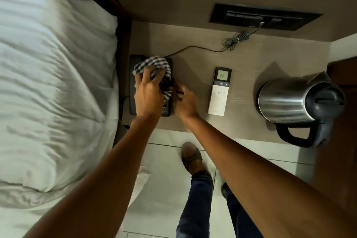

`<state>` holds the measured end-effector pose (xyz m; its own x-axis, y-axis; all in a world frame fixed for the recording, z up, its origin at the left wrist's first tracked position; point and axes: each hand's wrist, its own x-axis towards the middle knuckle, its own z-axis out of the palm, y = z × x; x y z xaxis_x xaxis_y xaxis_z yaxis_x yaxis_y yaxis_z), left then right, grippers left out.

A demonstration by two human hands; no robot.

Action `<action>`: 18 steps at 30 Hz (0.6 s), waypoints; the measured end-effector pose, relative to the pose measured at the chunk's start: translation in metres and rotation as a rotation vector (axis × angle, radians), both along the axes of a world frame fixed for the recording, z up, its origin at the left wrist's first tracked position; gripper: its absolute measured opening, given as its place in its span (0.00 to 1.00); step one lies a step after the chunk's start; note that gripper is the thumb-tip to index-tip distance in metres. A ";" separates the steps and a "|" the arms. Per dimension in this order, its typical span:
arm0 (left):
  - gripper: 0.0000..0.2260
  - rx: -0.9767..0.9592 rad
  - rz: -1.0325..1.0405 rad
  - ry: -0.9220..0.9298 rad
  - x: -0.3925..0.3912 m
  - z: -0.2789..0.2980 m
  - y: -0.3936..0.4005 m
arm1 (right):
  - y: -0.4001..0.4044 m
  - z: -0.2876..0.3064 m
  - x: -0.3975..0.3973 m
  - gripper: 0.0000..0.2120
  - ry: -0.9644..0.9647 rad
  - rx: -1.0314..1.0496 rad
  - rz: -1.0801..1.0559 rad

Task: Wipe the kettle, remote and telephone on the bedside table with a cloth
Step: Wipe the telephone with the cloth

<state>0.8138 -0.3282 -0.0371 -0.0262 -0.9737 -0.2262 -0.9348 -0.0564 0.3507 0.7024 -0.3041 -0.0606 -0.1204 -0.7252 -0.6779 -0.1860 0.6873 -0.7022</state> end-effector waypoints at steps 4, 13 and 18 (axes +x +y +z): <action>0.24 0.033 -0.051 0.016 0.017 -0.001 0.063 | 0.003 -0.006 0.002 0.21 0.044 -0.040 -0.016; 0.25 0.152 0.065 0.035 0.019 0.005 0.137 | 0.000 0.009 -0.004 0.27 -0.114 0.187 -0.046; 0.22 0.087 0.146 0.066 -0.002 0.026 0.117 | -0.004 0.026 -0.021 0.33 -0.355 0.297 -0.154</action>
